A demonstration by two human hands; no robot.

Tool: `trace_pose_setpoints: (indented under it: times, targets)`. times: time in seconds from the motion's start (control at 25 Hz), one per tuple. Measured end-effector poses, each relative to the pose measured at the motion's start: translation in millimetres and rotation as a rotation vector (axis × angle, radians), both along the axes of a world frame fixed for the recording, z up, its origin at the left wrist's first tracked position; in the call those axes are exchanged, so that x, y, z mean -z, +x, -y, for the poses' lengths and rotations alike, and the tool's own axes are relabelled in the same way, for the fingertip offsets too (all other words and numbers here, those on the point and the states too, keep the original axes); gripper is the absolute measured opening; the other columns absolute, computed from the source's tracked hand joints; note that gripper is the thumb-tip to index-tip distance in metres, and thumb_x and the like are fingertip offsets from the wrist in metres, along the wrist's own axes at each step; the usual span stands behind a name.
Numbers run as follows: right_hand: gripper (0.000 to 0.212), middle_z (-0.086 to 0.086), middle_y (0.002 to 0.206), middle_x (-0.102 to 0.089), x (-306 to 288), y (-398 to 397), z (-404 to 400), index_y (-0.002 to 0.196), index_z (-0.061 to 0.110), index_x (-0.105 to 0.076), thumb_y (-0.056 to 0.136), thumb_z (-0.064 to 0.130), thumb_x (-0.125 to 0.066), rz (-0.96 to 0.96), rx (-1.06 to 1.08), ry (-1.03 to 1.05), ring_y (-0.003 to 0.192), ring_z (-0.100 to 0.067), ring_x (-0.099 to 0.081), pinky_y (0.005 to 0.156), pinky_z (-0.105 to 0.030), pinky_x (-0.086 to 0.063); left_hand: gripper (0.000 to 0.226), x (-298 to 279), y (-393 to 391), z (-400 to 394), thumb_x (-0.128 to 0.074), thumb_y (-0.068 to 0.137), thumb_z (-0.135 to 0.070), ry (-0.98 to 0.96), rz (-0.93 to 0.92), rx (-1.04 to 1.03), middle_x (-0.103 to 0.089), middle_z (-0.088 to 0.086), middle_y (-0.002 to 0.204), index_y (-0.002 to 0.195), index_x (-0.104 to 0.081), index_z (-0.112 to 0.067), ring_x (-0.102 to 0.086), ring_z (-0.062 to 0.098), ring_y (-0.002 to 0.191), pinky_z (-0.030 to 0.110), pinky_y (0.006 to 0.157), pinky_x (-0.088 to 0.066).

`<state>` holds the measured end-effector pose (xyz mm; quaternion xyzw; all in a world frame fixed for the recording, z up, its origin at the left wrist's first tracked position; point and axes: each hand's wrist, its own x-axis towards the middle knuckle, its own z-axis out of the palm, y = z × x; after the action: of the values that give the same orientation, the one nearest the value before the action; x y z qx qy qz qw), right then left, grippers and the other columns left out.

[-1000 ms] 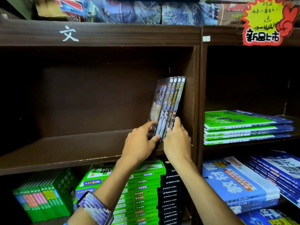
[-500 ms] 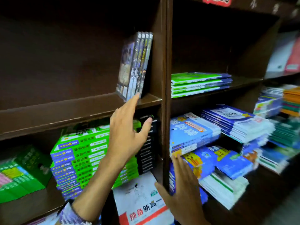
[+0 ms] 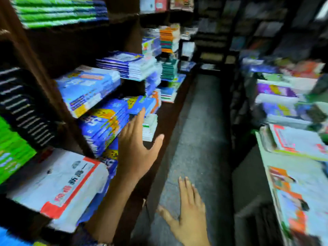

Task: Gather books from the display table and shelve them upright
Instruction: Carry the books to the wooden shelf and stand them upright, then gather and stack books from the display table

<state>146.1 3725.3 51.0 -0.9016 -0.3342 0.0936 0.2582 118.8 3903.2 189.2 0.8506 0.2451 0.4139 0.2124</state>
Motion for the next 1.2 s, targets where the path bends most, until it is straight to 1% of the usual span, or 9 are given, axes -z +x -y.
trace_pose_setpoints:
  times: [0.08,0.16,0.28,0.36,0.6,0.8,1.0,1.08,1.2]
  targets:
    - [0.113,0.012,0.164,0.021,8.4,7.2,42.4,0.148,0.037,0.025,0.063,0.094,-0.023,-0.022,0.102,-0.073,0.157,-0.019,0.001,0.121,-0.043,-0.021,0.081,16.5,28.4,41.1,-0.071,0.079,-0.04,-0.02,-0.067,0.1,-0.055,0.019,0.143,0.146,-0.045,-0.003,-0.054,0.036,0.13,0.049,0.108,-0.043]
    - [0.115,0.007,0.166,0.014,17.3,8.9,95.2,0.156,0.034,0.009,0.065,0.092,-0.031,-0.041,0.235,-0.093,0.157,-0.022,-0.006,0.12,-0.045,-0.025,0.082,32.6,58.4,96.0,-0.068,0.079,-0.044,-0.024,-0.131,0.234,-0.052,0.015,0.147,0.148,-0.043,-0.008,-0.051,0.032,0.134,0.043,0.111,-0.038]
    - [0.11,-0.011,0.159,-0.04,33.6,13.0,187.3,0.152,0.018,-0.042,0.065,0.085,-0.045,0.002,0.437,-0.114,0.138,-0.038,-0.05,0.097,-0.055,-0.052,0.081,59.1,92.6,194.2,-0.068,0.082,-0.045,-0.054,-0.201,0.418,-0.05,0.008,0.15,0.151,-0.039,-0.015,-0.048,0.026,0.134,0.036,0.11,-0.036]
    - [0.104,-0.015,0.146,-0.057,48.9,5.5,251.6,0.142,0.012,-0.057,0.065,0.082,-0.049,0.005,0.516,-0.168,0.123,-0.041,-0.063,0.085,-0.056,-0.058,0.081,80.8,104.3,261.2,-0.067,0.085,-0.046,-0.083,-0.267,0.517,-0.047,0.004,0.153,0.154,-0.032,-0.021,-0.044,0.022,0.136,0.032,0.111,-0.032]
    - [0.096,-0.014,0.145,-0.058,96.3,-51.9,409.9,0.142,0.012,-0.057,0.073,0.079,-0.047,-0.133,0.72,-0.344,0.122,-0.044,-0.062,0.086,-0.057,-0.057,0.079,147.0,105.2,443.0,-0.071,0.085,-0.039,-0.145,-0.472,0.822,-0.046,0.007,0.153,0.152,-0.036,-0.017,-0.043,0.027,0.137,0.038,0.113,-0.033]
    - [0.089,-0.013,0.138,-0.064,121.2,-106.1,478.1,0.14,0.016,-0.051,0.074,0.076,-0.044,-0.234,0.951,-0.338,0.114,-0.038,-0.069,0.078,-0.049,-0.061,0.071,192.9,74.4,561.2,-0.068,0.087,-0.034,-0.092,-0.647,1.16,-0.048,0.008,0.151,0.15,-0.04,-0.015,-0.044,0.028,0.138,0.039,0.114,-0.033]
    - [0.075,-0.014,0.136,-0.066,143.2,-147.3,511.1,0.128,0.013,-0.069,0.08,0.065,-0.045,-0.339,1.27,-0.388,0.114,-0.041,-0.068,0.08,-0.051,-0.061,0.068,242.3,39.5,639.4,-0.069,0.088,-0.024,-0.04,-0.889,1.479,-0.051,0.009,0.148,0.149,-0.041,-0.011,-0.046,0.031,0.136,0.038,0.114,-0.034]
    - [0.071,-0.014,0.143,-0.059,146.9,-158.7,519.8,0.134,0.013,-0.064,0.084,0.06,-0.045,-0.327,1.405,-0.357,0.123,-0.041,-0.063,0.089,-0.053,-0.058,0.068,258.3,31.2,657.7,-0.067,0.089,-0.023,0.015,-0.984,1.578,-0.049,0.01,0.149,0.15,-0.038,-0.011,-0.043,0.029,0.139,0.039,0.116,-0.031]
    - [0.073,-0.012,0.162,-0.034,152.0,-186.8,527.7,0.153,0.016,-0.04,0.093,0.059,-0.043,-0.415,1.624,-0.269,0.146,-0.038,-0.037,0.112,-0.052,-0.039,0.07,278.1,8.7,685.3,-0.062,0.092,-0.027,0.129,-1.106,1.75,-0.043,0.008,0.155,0.154,-0.031,-0.016,-0.04,0.027,0.142,0.039,0.116,-0.03]
